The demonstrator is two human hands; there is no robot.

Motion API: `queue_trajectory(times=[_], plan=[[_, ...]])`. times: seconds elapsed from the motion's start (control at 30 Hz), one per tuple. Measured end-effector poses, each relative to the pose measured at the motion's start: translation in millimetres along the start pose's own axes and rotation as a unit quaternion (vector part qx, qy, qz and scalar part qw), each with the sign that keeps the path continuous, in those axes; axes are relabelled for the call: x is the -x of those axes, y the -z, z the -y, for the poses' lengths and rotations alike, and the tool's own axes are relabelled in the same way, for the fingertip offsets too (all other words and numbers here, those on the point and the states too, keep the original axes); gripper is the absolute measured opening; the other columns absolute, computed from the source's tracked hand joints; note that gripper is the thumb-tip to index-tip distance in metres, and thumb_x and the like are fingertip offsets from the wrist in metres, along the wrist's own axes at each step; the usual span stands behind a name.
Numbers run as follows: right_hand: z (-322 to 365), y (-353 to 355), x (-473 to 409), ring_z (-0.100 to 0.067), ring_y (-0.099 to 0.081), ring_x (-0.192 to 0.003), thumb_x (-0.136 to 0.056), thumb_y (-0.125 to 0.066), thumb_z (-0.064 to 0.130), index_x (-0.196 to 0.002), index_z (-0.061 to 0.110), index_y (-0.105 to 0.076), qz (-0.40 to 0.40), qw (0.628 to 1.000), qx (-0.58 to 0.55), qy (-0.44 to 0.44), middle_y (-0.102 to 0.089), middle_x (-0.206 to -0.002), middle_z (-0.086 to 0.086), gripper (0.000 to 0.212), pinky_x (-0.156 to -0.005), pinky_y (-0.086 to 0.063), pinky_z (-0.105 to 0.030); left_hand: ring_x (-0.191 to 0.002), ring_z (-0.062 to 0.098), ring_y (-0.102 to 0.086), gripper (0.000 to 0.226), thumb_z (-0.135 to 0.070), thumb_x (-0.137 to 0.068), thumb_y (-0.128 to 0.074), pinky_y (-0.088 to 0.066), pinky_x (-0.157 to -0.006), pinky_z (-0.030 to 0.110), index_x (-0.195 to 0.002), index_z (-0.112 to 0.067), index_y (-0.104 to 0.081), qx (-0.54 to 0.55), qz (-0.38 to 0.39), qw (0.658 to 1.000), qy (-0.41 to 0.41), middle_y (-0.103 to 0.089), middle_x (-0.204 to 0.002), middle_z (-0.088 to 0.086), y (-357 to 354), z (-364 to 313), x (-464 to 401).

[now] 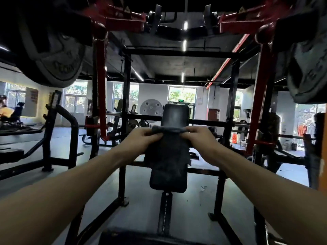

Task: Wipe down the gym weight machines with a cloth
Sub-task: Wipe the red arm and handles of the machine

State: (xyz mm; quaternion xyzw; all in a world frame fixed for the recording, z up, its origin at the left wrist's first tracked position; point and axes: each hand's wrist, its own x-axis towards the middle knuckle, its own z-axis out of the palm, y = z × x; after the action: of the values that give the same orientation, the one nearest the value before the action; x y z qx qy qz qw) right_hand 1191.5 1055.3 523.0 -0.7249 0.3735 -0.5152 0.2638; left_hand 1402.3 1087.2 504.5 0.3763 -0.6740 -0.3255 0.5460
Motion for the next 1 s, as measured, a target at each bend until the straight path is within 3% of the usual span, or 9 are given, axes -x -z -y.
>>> queue_trajectory(times=[0.2, 0.3, 0.43, 0.53, 0.6, 0.7, 0.77, 0.87, 1.0], plan=[[97, 38, -76, -0.018, -0.06, -0.07, -0.091, -0.06, 0.009, -0.086, 0.009, -0.078, -0.033, 0.999, -0.002, -0.015, -0.07, -0.079, -0.014, 0.018, -0.065, -0.046, -0.03, -0.095, 0.016, -0.075, 0.02, -0.02, -0.102, -0.06, -0.061, -0.07, 0.027, -0.116, -0.014, -0.073, 0.034, -0.011, 0.999, 0.004, -0.078, -0.105, 0.003, 15, -106, -64], [148, 45, -119, -0.024, -0.062, -0.075, -0.093, -0.055, 0.014, -0.091, 0.004, -0.073, -0.065, 0.997, -0.027, -0.028, -0.069, -0.085, -0.015, 0.02, -0.066, -0.047, -0.036, -0.092, 0.016, -0.075, 0.018, -0.023, -0.102, -0.059, -0.063, -0.077, 0.035, -0.11, -0.017, -0.074, 0.046, -0.039, 0.998, 0.019, -0.079, -0.101, 0.003, 28, -163, -101], [241, 55, -176, -0.034, -0.066, -0.089, -0.088, -0.052, 0.023, -0.09, 0.012, -0.072, -0.126, 0.99, -0.055, -0.041, -0.072, -0.092, -0.013, 0.023, -0.076, -0.055, -0.045, -0.1, 0.025, -0.074, 0.017, -0.024, -0.102, -0.061, -0.059, -0.091, 0.043, -0.099, -0.015, -0.075, 0.065, -0.1, 0.993, 0.016, -0.079, -0.097, 0.005, 50, -257, -153], [333, 76, -226, -0.037, -0.066, -0.093, -0.073, -0.047, 0.032, -0.087, 0.011, -0.069, -0.164, 0.984, -0.056, -0.049, -0.072, -0.091, -0.012, 0.034, -0.084, -0.056, -0.051, -0.099, 0.026, -0.074, 0.018, -0.022, -0.103, -0.057, -0.061, -0.087, 0.041, -0.102, -0.014, -0.073, 0.07, -0.106, 0.992, 0.009, -0.078, -0.101, 0.01, 72, -353, -195], [365, 83, -244, -0.033, -0.066, -0.091, -0.077, -0.047, 0.032, -0.087, 0.009, -0.068, -0.168, 0.985, -0.038, -0.029, -0.072, -0.09, -0.012, 0.032, -0.085, -0.056, -0.048, -0.099, 0.027, -0.073, 0.017, -0.02, -0.103, -0.057, -0.061, -0.088, 0.041, -0.105, -0.013, -0.072, 0.067, -0.12, 0.99, -0.014, -0.076, -0.106, 0.014, 79, -384, -206], [459, 126, -289, -0.022, -0.061, -0.08, -0.092, -0.053, 0.02, -0.084, 0.008, -0.069, -0.169, 0.986, 0.003, 0.0, -0.069, -0.085, -0.007, 0.021, -0.071, -0.051, -0.03, -0.087, 0.018, -0.074, 0.014, -0.02, -0.102, -0.059, -0.061, -0.082, 0.034, -0.098, -0.016, -0.072, 0.063, -0.112, 0.991, -0.033, -0.076, -0.101, 0.009, 96, -484, -242], [507, 157, -306, -0.023, -0.061, -0.082, -0.092, -0.058, 0.015, -0.083, 0.009, -0.069, -0.164, 0.986, 0.024, -0.003, -0.067, -0.088, -0.007, 0.015, -0.073, -0.05, -0.034, -0.086, 0.016, -0.072, 0.014, -0.018, -0.101, -0.061, -0.06, -0.082, 0.029, -0.094, -0.017, -0.072, 0.046, -0.114, 0.991, -0.049, -0.076, -0.095, 0.003, 101, -537, -254], [560, 202, -313, -0.023, -0.062, -0.076, -0.085, -0.065, 0.006, -0.075, 0.012, -0.064, -0.149, 0.988, 0.008, -0.05, -0.065, -0.08, -0.008, 0.012, -0.065, -0.049, -0.033, -0.098, 0.021, -0.072, 0.012, -0.017, -0.101, -0.06, -0.058, -0.09, 0.035, -0.1, -0.016, -0.072, 0.06, -0.066, 0.996, -0.031, -0.076, -0.103, 0.005, 98, -602, -268], [602, 260, -285, -0.009, -0.061, -0.047, -0.091, -0.061, -0.001, -0.085, 0.007, -0.065, -0.136, 0.988, -0.027, -0.07, -0.063, -0.063, -0.003, 0.011, -0.044, -0.046, -0.019, -0.084, 0.011, -0.069, 0.017, -0.026, -0.101, -0.063, -0.054, -0.073, 0.031, -0.111, -0.019, -0.073, 0.0, 0.001, 1.0, -0.02, -0.076, -0.09, -0.007, 80, -654, -276]])
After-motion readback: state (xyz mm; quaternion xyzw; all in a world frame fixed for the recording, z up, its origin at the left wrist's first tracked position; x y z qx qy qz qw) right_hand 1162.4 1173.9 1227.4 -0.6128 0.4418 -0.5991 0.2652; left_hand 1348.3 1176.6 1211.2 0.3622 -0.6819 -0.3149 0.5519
